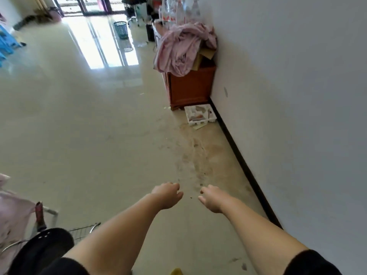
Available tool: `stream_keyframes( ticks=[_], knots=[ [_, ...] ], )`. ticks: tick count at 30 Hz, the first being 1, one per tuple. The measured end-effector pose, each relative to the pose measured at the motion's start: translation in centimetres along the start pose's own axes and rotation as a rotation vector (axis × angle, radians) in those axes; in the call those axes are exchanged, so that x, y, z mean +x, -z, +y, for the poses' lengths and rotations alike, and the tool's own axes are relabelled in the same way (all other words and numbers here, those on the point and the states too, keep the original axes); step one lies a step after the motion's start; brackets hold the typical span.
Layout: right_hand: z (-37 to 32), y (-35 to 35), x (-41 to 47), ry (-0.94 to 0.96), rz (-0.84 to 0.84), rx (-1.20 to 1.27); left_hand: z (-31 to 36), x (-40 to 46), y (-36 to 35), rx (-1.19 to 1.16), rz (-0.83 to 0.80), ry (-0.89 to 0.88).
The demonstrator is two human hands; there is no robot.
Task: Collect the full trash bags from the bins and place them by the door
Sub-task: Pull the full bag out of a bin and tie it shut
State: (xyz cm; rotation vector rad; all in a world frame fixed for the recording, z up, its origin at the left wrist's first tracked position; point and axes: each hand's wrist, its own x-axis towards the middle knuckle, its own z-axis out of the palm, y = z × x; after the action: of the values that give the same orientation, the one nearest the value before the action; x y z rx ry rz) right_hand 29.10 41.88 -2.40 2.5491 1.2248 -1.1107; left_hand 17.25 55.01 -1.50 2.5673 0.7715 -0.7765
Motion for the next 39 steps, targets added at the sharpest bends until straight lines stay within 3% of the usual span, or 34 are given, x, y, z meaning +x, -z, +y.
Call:
stream_keyframes(
  ticks=[10, 25, 32, 39],
  knots=[
    [-8.0, 9.7, 12.4, 0.129, 0.014, -0.222, -10.2, 7.3, 6.6, -0.131, 0.042, 0.128],
    [-17.2, 29.6, 38.1, 0.320, -0.055, -0.369, -23.3, 26.4, 22.6, -0.416, 0.112, 0.373],
    [-28.3, 34.4, 50.3, 0.433, -0.115, -0.413, -35.4, 34.0, 28.9, -0.478, 0.119, 0.461],
    [-39.7, 43.2, 62.4, 0.387, -0.090, -0.372, -50.4, 42.0, 38.4, -0.490, 0.082, 0.449]
  ],
)
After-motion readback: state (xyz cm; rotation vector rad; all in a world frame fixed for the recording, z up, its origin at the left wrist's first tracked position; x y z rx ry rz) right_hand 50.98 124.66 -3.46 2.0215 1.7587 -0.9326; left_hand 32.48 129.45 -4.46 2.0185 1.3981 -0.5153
